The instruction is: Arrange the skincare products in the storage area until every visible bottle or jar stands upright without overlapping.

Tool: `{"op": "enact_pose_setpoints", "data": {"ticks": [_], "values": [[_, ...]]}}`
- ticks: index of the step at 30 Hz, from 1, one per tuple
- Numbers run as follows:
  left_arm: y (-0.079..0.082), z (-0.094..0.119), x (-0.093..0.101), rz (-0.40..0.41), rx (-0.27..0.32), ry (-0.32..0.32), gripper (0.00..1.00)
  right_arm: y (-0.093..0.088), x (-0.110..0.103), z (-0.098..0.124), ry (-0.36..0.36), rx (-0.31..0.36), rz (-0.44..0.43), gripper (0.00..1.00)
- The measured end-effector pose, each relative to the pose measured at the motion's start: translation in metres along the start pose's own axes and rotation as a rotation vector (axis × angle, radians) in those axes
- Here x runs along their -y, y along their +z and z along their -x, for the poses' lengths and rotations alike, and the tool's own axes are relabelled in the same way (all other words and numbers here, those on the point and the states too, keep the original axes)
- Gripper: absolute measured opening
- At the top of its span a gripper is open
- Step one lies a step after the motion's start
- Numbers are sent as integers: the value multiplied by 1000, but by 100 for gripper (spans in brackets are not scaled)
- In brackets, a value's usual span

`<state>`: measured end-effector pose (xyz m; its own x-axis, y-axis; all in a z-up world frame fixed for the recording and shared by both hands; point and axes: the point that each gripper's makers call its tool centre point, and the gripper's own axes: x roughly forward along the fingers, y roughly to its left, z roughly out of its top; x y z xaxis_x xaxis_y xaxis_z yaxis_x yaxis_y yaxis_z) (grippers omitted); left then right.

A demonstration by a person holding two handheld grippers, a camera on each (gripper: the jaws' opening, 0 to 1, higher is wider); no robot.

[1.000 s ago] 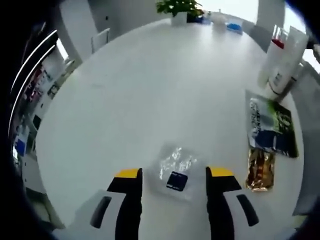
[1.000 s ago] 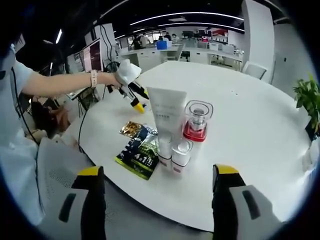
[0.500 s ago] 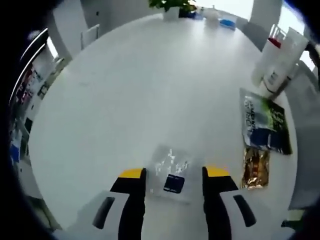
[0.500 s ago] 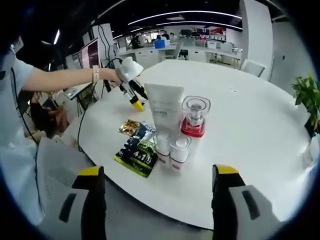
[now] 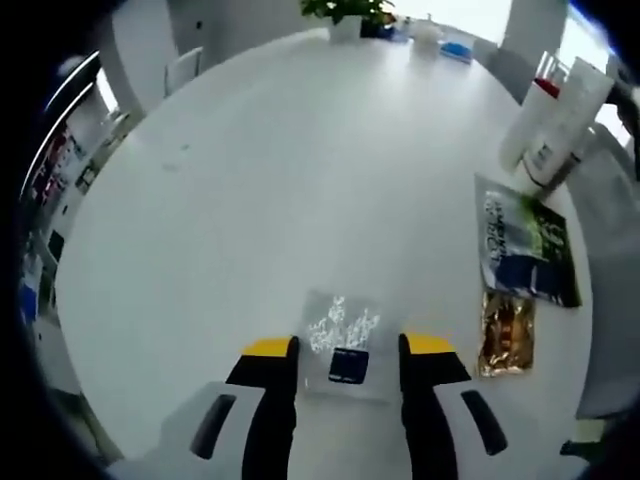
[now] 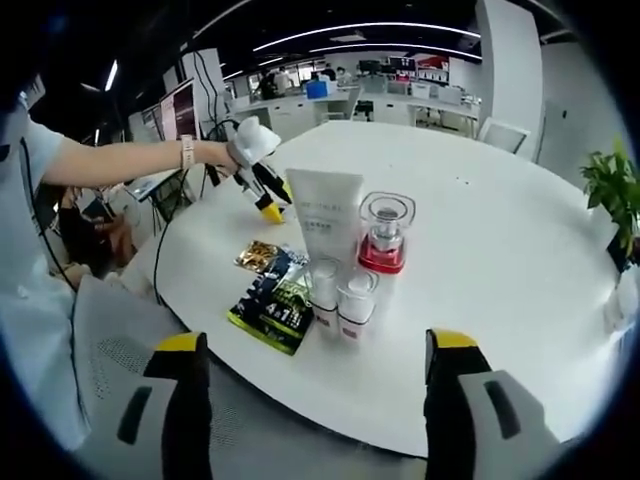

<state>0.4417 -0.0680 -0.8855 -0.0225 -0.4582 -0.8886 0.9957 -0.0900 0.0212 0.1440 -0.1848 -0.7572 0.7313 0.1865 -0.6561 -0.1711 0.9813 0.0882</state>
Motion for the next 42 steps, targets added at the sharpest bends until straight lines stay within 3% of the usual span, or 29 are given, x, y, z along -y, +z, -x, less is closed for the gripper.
{"op": "enact_pose_setpoints", "data": {"ticks": [11, 19, 23, 26, 30, 32, 42], "values": [[-20, 18, 12, -5, -18, 15, 37, 8, -4, 2, 2, 25, 14, 91], [-36, 35, 41, -20, -31, 14, 37, 11, -6, 6, -5, 43, 28, 92], [-44, 41, 63, -48, -62, -32, 37, 12, -8, 6, -2, 46, 31, 93], [-45, 44, 73, -47, -60, -36, 37, 12, -8, 8, -1, 49, 37, 93], [-37, 47, 111, -44, -25, -110, 37, 13, -8, 11, -5, 60, 39, 94], [-40, 47, 123, -59, -39, -141, 37, 13, -7, 12, -9, 64, 36, 95], [-32, 55, 152, -110, -28, -131, 37, 20, -3, 19, -43, 128, 12, 99]]}}
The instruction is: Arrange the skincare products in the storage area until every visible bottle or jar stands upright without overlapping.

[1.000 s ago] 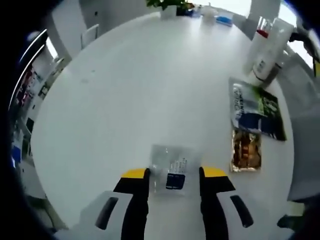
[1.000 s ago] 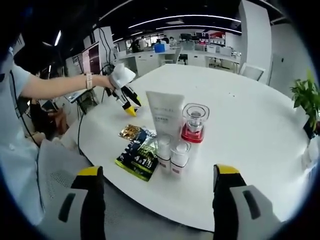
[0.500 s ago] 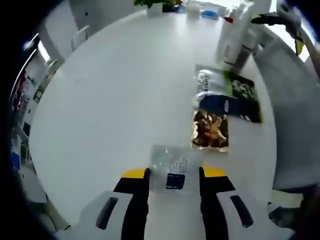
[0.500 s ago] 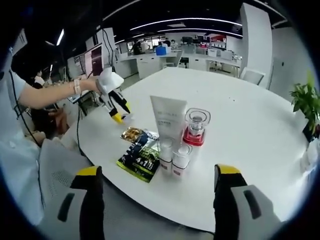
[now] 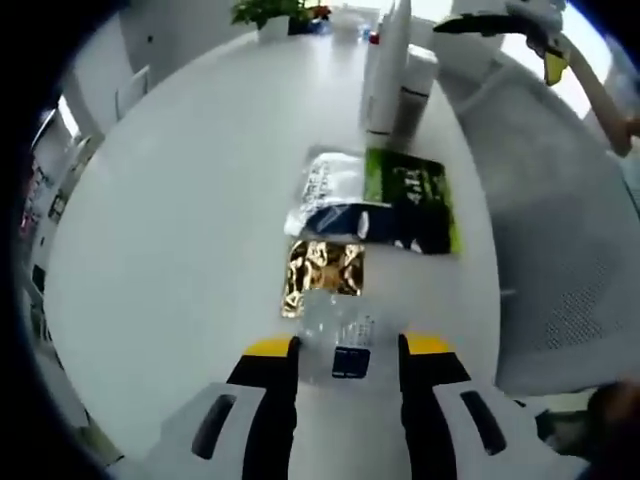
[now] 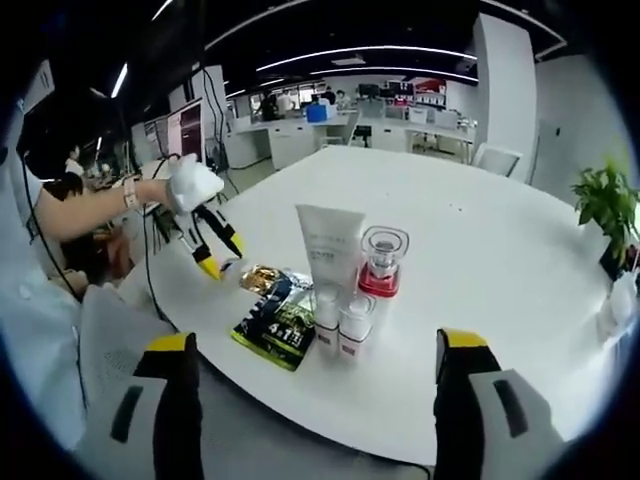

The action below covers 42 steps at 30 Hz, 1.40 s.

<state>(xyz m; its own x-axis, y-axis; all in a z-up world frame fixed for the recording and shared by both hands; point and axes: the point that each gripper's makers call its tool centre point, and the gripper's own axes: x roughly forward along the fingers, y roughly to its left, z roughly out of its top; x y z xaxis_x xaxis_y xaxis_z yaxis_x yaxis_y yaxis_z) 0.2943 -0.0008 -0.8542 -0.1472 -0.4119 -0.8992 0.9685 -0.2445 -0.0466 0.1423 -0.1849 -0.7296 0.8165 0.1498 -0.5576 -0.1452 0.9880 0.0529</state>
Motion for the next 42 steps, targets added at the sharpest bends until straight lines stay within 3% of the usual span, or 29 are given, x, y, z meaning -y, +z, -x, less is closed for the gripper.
{"op": "enact_pose_setpoints", "data": {"ticks": [5, 11, 17, 21, 24, 28, 36, 42], "values": [[8, -1, 14, 14, 25, 1, 37, -1, 1, 2, -4, 4, 7, 99], [6, -15, 34, 7, -4, -22, 37, -7, -1, 4, 0, -5, 13, 99], [12, -27, 38, 47, -6, 5, 37, -11, -2, 6, -2, -23, 16, 98], [17, -33, 46, 42, -1, -16, 37, -9, -3, 7, -2, -15, 17, 98], [19, -36, 44, 24, -8, 0, 37, -10, -2, 7, -2, -16, 16, 98], [13, -39, 40, 15, -61, 34, 37, -12, -2, 7, -3, -18, 14, 97], [14, -44, 43, 64, -52, 51, 37, -16, 0, 7, -9, -25, 7, 97], [14, -45, 42, 34, -30, 70, 38, -14, -4, 5, 2, -24, 13, 96]]}}
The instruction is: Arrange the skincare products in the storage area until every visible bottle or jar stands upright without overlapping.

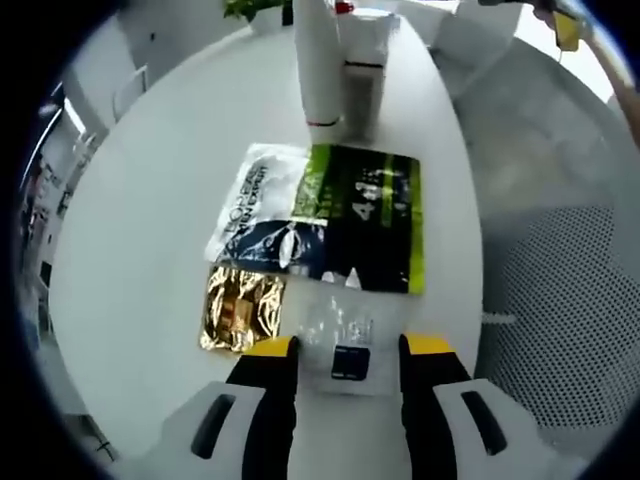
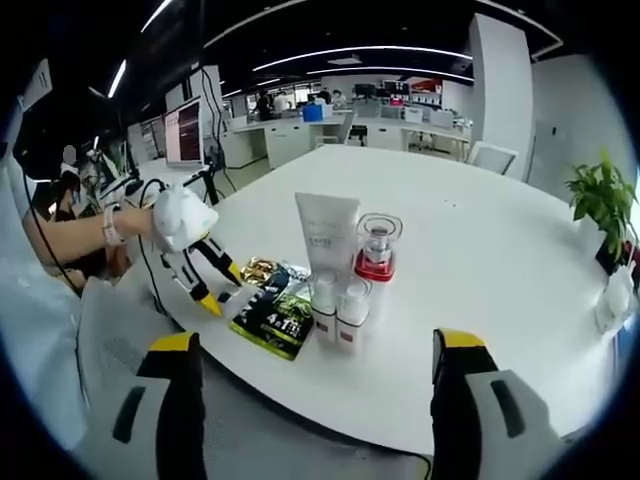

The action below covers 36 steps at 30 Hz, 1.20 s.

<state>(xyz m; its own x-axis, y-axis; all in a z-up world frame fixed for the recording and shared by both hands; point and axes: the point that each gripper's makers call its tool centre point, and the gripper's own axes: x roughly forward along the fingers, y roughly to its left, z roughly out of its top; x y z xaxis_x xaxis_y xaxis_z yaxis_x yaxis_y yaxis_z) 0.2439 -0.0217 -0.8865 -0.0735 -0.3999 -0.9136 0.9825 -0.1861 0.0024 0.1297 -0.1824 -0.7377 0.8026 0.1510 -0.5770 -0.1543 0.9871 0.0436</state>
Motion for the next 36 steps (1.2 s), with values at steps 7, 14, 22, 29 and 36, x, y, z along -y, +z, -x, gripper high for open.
{"op": "enact_pose_setpoints", "data": {"ticks": [7, 14, 22, 29, 36], "values": [[2, 2, -6, 3, 48, 50, 46, 2, -3, 0, 11, -2, 14, 96], [4, 5, -5, -16, 69, 84, 47, 1, -3, 2, 11, -5, 16, 96], [19, 28, 0, 50, 188, 100, 50, 3, -4, 4, 8, 5, 22, 95], [39, 62, -1, 152, 355, 158, 59, 3, -5, 6, 3, 10, 34, 95], [38, 94, 2, 292, 473, 216, 72, 5, 3, 8, -12, 13, 37, 95]]}}
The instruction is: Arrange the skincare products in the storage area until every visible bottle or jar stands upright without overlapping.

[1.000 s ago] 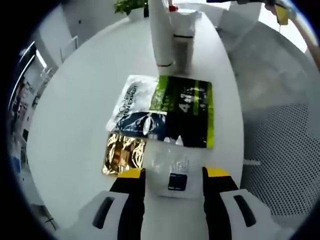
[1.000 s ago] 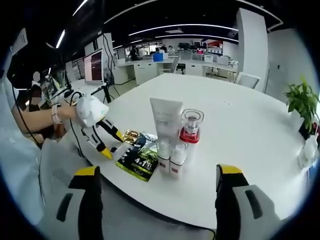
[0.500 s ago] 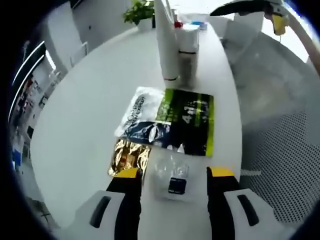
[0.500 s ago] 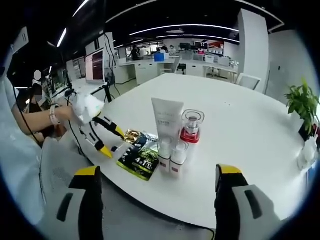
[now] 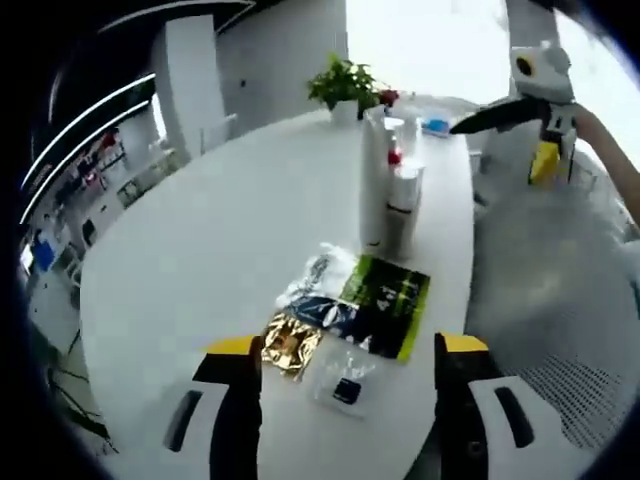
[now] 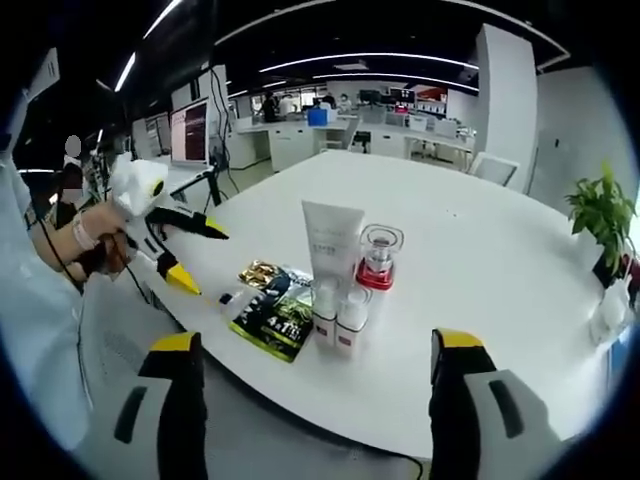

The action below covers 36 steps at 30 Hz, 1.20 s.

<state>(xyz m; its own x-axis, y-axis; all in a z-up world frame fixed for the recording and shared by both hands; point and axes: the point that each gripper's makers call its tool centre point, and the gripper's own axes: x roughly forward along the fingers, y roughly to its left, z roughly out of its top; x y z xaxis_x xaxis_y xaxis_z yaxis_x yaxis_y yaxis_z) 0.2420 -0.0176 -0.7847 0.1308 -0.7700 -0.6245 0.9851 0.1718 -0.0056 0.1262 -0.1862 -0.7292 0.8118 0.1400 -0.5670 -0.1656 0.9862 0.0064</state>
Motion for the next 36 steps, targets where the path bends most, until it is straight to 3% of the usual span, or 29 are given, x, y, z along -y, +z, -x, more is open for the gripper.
{"op": "enact_pose_setpoints", "data": {"ticks": [10, 22, 30, 36], "values": [[15, 42, 6, 88, 104, 90, 80, 0, 0, 5, -1, 1, 12, 95], [16, 63, 18, 118, 121, 120, 90, 1, 2, 5, 2, 4, 11, 95], [19, 69, 15, 115, 118, 149, 97, -3, 1, 5, 0, -7, 6, 95], [22, 74, 13, 122, 136, 175, 97, -2, -1, 4, 1, -8, 3, 95]]}}
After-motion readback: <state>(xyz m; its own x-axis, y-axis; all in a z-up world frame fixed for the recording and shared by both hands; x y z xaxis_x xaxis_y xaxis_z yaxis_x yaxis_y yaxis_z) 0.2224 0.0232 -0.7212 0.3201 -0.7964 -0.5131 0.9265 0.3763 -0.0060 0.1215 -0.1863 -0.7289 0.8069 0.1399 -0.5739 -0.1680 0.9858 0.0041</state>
